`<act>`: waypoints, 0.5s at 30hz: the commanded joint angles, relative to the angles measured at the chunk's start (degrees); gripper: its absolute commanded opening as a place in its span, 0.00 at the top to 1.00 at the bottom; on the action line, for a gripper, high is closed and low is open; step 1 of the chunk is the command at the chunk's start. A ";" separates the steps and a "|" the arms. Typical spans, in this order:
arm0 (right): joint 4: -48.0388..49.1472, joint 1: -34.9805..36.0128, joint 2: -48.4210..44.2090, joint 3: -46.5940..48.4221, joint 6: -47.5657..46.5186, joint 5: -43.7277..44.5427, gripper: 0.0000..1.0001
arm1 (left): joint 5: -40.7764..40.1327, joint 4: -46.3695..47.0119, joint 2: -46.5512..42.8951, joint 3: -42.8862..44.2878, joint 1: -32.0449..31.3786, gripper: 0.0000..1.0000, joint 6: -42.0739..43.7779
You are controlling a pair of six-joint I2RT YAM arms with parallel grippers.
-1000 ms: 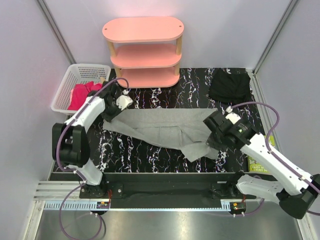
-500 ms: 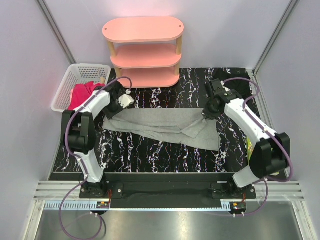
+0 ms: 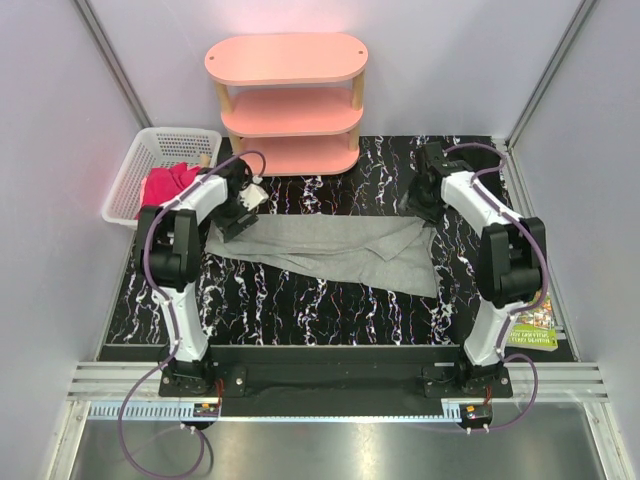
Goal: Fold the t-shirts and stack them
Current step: Fold the tshirt
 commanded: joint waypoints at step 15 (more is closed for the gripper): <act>3.15 3.69 -17.55 -14.39 1.48 -12.69 0.27 | 3.44 -0.32 -26.61 -21.06 -5.30 0.01 -4.14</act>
